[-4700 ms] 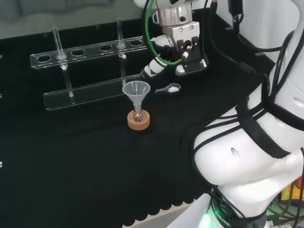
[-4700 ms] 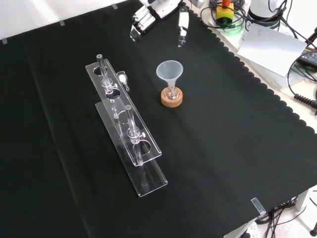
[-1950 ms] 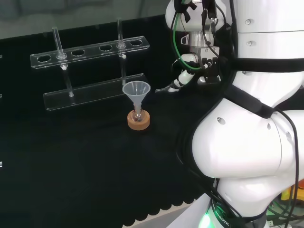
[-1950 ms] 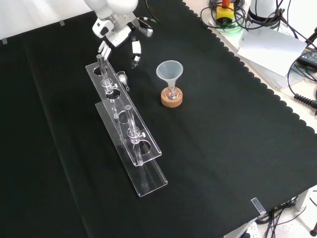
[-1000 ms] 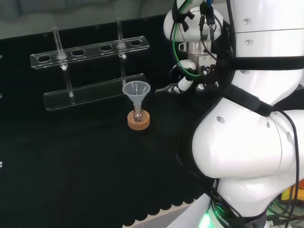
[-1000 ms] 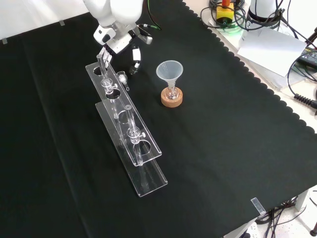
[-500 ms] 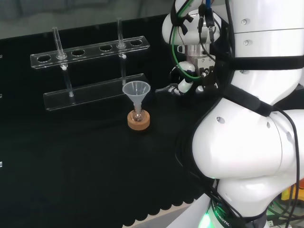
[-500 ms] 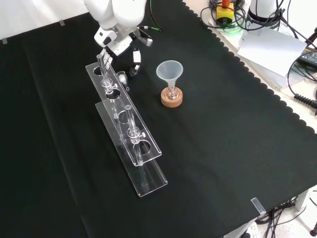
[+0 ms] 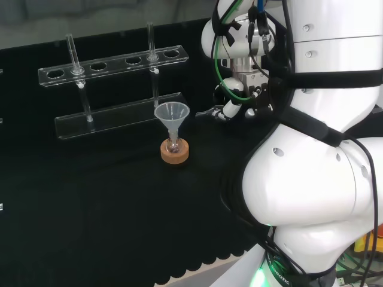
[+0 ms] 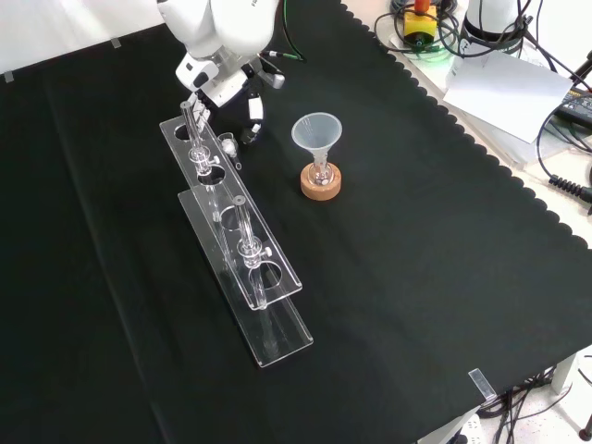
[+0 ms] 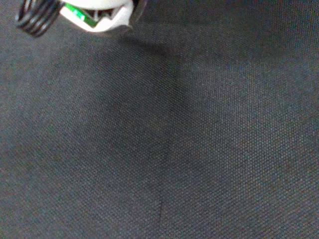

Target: Pick up the weighing funnel.

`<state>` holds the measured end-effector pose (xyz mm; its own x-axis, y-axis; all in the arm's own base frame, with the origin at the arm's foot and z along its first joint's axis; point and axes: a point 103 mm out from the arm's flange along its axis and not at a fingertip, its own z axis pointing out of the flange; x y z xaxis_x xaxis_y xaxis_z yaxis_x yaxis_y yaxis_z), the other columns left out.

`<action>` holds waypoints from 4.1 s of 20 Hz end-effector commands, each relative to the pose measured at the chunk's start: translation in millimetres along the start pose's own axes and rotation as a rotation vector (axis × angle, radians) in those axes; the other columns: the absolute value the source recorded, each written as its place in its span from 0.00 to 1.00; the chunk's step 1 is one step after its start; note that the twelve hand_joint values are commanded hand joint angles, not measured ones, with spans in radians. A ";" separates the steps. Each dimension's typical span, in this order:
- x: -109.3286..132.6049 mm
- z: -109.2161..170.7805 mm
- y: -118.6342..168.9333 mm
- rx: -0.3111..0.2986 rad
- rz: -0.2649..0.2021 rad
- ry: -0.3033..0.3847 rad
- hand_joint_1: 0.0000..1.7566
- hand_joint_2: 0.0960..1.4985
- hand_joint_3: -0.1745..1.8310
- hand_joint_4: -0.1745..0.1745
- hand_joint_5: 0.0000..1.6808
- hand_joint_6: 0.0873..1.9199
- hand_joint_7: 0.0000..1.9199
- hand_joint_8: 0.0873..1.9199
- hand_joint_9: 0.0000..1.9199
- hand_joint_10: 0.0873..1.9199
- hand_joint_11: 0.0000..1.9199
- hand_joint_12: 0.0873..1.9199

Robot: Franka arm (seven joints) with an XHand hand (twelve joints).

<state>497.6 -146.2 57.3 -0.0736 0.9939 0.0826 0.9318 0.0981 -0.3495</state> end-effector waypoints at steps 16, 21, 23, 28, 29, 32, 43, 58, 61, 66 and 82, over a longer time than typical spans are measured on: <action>-1.2 2.8 3.5 0.002 0.008 -0.004 0.53 0.36 0.42 0.44 0.35 0.41 0.18 0.33 0.31 0.27 0.15 0.71; -3.5 4.6 5.6 0.003 0.008 0.001 0.53 0.36 0.42 0.44 0.35 0.42 0.18 0.33 0.31 0.27 0.14 0.71; -3.5 5.0 6.5 0.006 0.007 0.000 0.54 0.36 0.43 0.44 0.35 0.42 0.18 0.33 0.31 0.27 0.14 0.71; -2.5 6.3 7.9 0.012 0.008 -0.005 0.54 0.36 0.43 0.44 0.35 0.43 0.18 0.33 0.31 0.27 0.14 0.71; -2.4 6.3 8.1 0.013 0.007 -0.005 0.54 0.36 0.43 0.44 0.35 0.43 0.18 0.33 0.31 0.27 0.14 0.71; -3.1 6.7 9.7 0.018 0.007 -0.003 0.53 0.36 0.43 0.45 0.36 0.43 0.18 0.33 0.31 0.27 0.14 0.71; 0.6 2.1 13.8 0.035 0.032 -0.045 0.61 0.43 0.44 0.99 0.65 0.48 0.19 0.32 0.33 0.26 0.15 0.70; -12.6 -47.6 -17.5 0.002 0.060 -0.035 0.62 0.39 0.49 1.00 0.68 0.49 0.19 0.31 0.34 0.25 0.17 0.69; -11.7 -56.0 -27.7 0.004 0.070 -0.044 0.62 0.38 0.49 1.00 0.69 0.47 0.22 0.31 0.36 0.25 0.18 0.68; -6.2 -68.1 -46.0 -0.005 0.083 -0.054 0.63 0.38 0.48 1.00 0.70 0.45 0.30 0.30 0.41 0.24 0.24 0.66; 20.1 -92.3 -101.9 -0.027 0.111 -0.099 0.63 0.37 0.48 1.00 0.70 0.44 0.35 0.29 0.46 0.23 0.27 0.65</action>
<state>448.1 -146.5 170.6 -0.0106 0.9996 -0.0276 0.9459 0.0011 -0.3244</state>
